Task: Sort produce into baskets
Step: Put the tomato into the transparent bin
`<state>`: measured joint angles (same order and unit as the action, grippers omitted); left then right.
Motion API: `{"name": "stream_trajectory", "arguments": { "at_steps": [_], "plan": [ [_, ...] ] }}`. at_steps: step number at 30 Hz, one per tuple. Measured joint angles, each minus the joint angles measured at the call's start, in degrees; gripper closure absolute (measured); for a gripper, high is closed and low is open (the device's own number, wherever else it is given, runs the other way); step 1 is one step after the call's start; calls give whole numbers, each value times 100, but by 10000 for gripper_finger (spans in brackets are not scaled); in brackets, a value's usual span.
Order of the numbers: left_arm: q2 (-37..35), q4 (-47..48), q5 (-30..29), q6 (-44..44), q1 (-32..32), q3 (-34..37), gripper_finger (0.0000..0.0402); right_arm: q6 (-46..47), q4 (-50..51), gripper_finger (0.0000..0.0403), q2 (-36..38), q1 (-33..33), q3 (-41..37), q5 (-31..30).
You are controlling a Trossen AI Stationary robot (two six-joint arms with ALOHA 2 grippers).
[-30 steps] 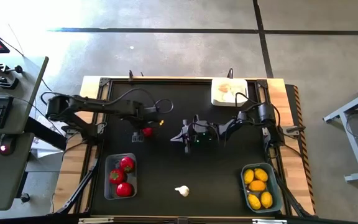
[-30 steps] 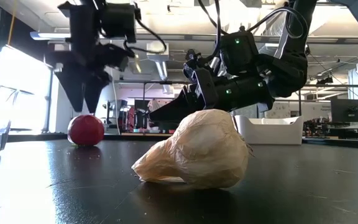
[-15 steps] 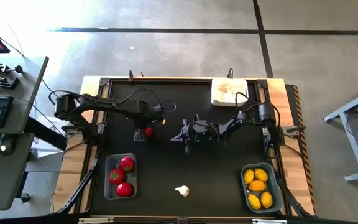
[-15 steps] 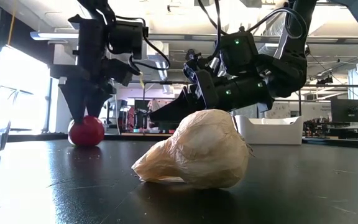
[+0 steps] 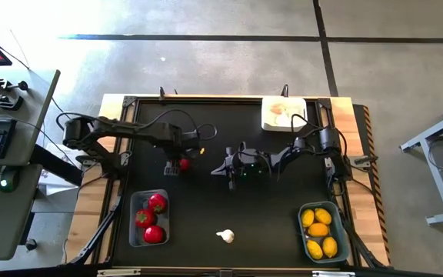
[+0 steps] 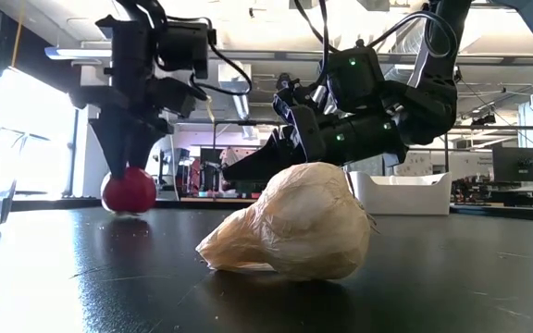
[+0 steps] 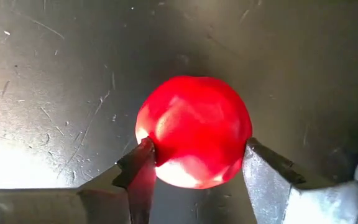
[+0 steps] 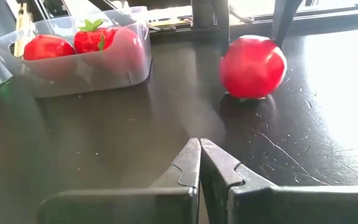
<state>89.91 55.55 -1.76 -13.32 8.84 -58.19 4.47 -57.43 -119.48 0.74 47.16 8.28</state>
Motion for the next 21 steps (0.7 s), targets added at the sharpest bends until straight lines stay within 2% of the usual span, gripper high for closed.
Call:
{"name": "stream_trajectory", "arguments": {
  "at_steps": [6, 10, 16, 21],
  "plan": [
    [-276, 224, -3, -1, -327, -5, 225, 0, 2, 403, 0, 1, 0, -16],
    [-466, 783, -11, 279, -678, -302, 226, -1, 26, 403, 0, -1, 0, -14],
    [-705, 1579, 245, 970, -1538, -1127, 226, -46, 58, 403, 0, -1, 0, -89],
    [-854, 1726, 440, 2042, -2402, -1521, 227, -113, 64, 403, 0, 1, 0, -124]
  ]
}}
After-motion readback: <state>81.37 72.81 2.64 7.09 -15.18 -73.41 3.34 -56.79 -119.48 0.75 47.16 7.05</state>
